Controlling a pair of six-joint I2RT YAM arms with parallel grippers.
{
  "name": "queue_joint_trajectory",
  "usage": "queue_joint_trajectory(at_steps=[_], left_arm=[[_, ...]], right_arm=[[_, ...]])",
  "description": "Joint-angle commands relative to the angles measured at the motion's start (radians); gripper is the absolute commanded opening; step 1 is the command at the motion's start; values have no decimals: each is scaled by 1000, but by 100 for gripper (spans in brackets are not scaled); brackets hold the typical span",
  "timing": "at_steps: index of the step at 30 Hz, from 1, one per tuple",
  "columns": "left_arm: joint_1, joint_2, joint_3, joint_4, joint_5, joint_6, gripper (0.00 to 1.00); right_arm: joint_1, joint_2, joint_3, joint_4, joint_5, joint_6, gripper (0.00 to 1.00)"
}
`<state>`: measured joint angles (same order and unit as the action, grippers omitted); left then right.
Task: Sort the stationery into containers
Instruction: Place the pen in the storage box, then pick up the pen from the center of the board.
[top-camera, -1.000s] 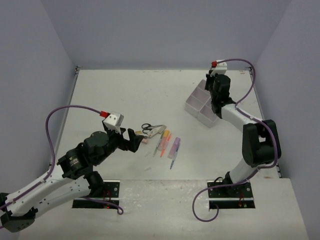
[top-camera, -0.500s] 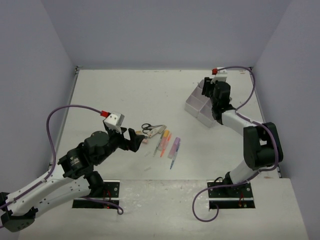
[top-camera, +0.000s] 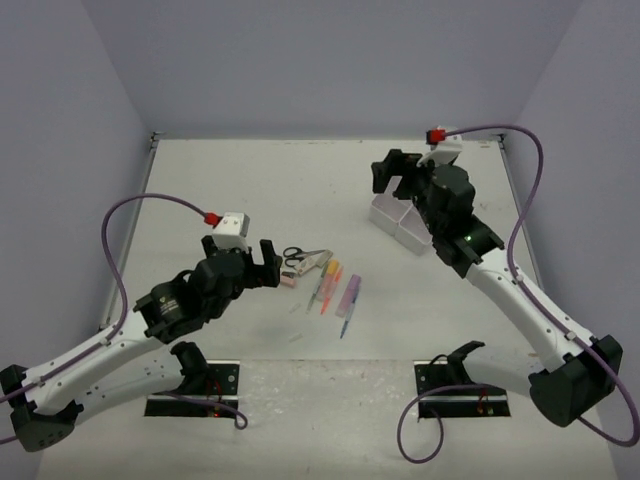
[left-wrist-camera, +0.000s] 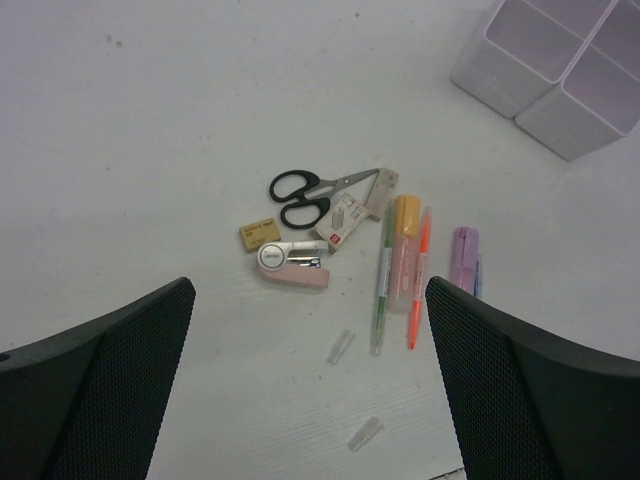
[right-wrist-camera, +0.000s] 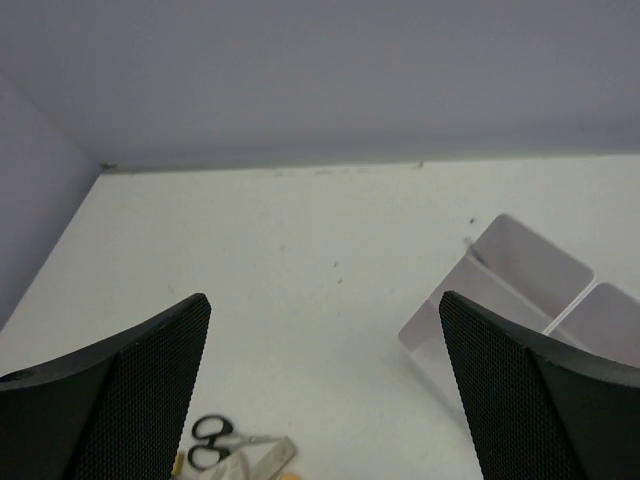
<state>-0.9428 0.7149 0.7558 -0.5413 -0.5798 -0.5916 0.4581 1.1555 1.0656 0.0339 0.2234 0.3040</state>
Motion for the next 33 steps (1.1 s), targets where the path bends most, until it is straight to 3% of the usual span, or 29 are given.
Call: queue_joint_trajectory(at_steps=[1,3,6,11,15,17,24,29,33], left_arm=[[1,93,87,-41,-30,-74,100],[1,117,131,-70,-44,-86,100],[1,113,179,-128,-72,-57,100],[1,70,230,-210,-80,76,100],[1,-8,225,-288,-128,87,100],[1,-61,205,-280,-127,99,100],[0,-157,98,-151,-66,120,100],[1,-158,-15,-67,35,116,100],[-1,-153,-18,-61,37,118,100]], right_arm=[[134,-38,-31,-297,187,123,99],[142,-63,-76,-270,197,227,99],[134,-77,-147,-249,107,204,99],[145,-60,-130,-412,-6,266,99],[204,-107,-193,-516,50,359,83],[251,-119,-222,-550,110,443,76],[521,25,-185,-655,231,694,72],[600,105,-216,-581,202,795,63],[639,224,-142,-682,242,856,57]])
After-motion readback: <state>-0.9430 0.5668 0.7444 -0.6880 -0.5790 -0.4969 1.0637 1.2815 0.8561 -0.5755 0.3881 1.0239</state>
